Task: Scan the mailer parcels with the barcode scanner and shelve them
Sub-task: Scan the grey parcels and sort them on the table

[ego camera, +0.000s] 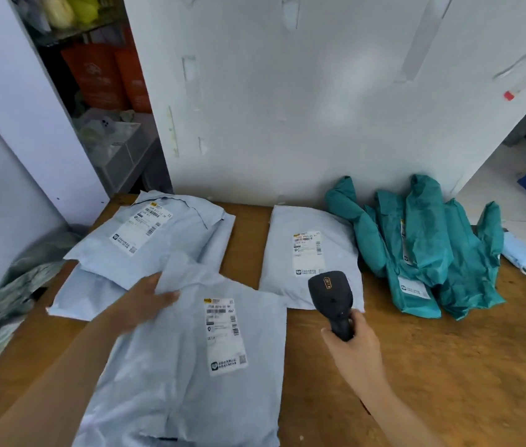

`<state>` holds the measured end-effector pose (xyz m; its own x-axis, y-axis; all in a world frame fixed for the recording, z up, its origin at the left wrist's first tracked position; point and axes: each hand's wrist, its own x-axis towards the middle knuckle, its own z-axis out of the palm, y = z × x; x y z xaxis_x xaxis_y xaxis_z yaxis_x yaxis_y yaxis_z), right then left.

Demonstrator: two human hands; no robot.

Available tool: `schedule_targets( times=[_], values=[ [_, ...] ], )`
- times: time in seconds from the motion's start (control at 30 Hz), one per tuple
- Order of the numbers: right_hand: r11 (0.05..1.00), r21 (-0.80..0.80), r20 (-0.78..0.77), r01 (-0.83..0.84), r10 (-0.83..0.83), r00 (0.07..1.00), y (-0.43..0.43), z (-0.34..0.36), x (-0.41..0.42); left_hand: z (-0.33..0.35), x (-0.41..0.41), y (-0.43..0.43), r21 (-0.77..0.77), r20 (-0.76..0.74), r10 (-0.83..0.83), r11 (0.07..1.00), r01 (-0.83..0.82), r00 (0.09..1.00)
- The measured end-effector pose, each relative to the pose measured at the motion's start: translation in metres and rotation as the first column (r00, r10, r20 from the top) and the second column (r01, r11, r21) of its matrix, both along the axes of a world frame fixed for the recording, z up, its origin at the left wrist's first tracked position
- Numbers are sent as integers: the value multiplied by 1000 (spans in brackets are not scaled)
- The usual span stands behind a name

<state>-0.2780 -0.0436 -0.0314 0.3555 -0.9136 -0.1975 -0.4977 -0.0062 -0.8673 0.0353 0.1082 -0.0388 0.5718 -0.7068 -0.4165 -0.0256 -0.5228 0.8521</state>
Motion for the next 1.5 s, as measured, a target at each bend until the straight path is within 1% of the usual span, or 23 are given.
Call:
schedule_targets(
  times=[0.07, 0.13, 0.23, 0.3, 0.37, 0.43, 0.5, 0.57, 0.6, 0.63, 0.7, 0.73, 0.77, 0.83, 0.9, 0.97, 1.03, 1.1, 1.17, 1.23, 1.33, 1.4, 1.5],
  values=[
    [997, 57, -6, -52, 53, 999, 2, -7, 9, -25, 18, 40, 274, 77, -6, 962, -16, 997],
    [993, 91, -6, -72, 73, 997, 3, -12, 16, -44, 26, 70, 450, 105, -1, 892, -46, 995],
    [991, 100, -18, -88, 91, 996, -1, -17, 22, -60, 32, 91, 503, 201, -27, 861, -80, 979],
    [990, 101, -27, -101, 104, 994, -3, -19, 24, -61, 31, 91, 537, 215, -61, 841, -66, 975],
    [989, 102, -31, -110, 113, 993, -7, -19, 24, -58, 28, 87, 573, 240, -107, 818, -52, 965],
    [988, 105, -28, -116, 119, 992, -9, -19, 23, -58, 22, 80, 612, 304, -176, 789, -51, 936],
    [987, 110, -28, -114, 118, 993, -10, -18, 23, -56, 11, 68, 613, 427, -182, 778, -135, 886],
    [987, 119, -25, -111, 115, 993, -12, -17, 22, -47, -7, 48, 537, 600, -144, 801, -263, 787],
    [986, 125, -21, -114, 118, 993, -14, -15, 22, -42, -15, 35, 487, 674, -140, 823, -293, 725],
    [984, 137, -18, -117, 121, 992, -15, -13, 20, -40, -22, 20, 432, 732, -134, 849, -303, 668],
    [979, 172, -8, -111, 114, 993, -20, -8, 16, -34, -37, -14, 326, 773, -113, 915, -237, 624],
    [976, 191, 0, -99, 101, 995, -22, -5, 13, -32, -45, -33, 278, 769, -103, 942, -185, 631],
    [974, 210, 10, -83, 83, 997, -25, -4, 9, -33, -52, -52, 239, 731, -79, 960, -146, 678],
    [969, 245, 27, -44, 38, 999, -31, 0, 0, -28, -69, -90, 197, 540, -43, 977, -77, 840],
    [958, 288, 40, -2, -10, 999, -36, 2, -10, -33, -80, -123, 167, 332, -47, 986, -10, 942],
    [943, 331, 65, 17, -41, 997, -40, 6, -18, -42, -88, -146, 157, 142, -59, 987, 36, 988],
    [939, 345, 85, 6, -38, 996, -43, 11, -23, -53, -91, -162, 220, 30, -73, 973, 65, 997],
    [938, 348, 94, 8, -44, 995, -45, 15, -26, -64, -94, -173, 300, 44, -92, 951, 75, 995],
    [933, 359, 105, 30, -73, 992, -47, 17, -29, -72, -97, -182, 333, 65, -89, 941, 62, 994],
    [927, 371, 113, 58, -107, 988, -48, 17, -32, -79, -100, -191, 320, 70, -57, 947, 32, 996],
    [921, 381, 99, 87, -134, 986, -47, 15, -34, -90, -98, -198, 293, 3, 38, 955, -37, 999],
    [916, 391, 93, 88, -135, 986, -46, 14, -34, -93, -95, -198, 294, 1, 74, 953, -71, 997],
    [917, 390, 85, 85, -128, 988, -46, 15, -31, -93, -89, -192, 286, 62, -10, 958, -8, 998]
  ],
)
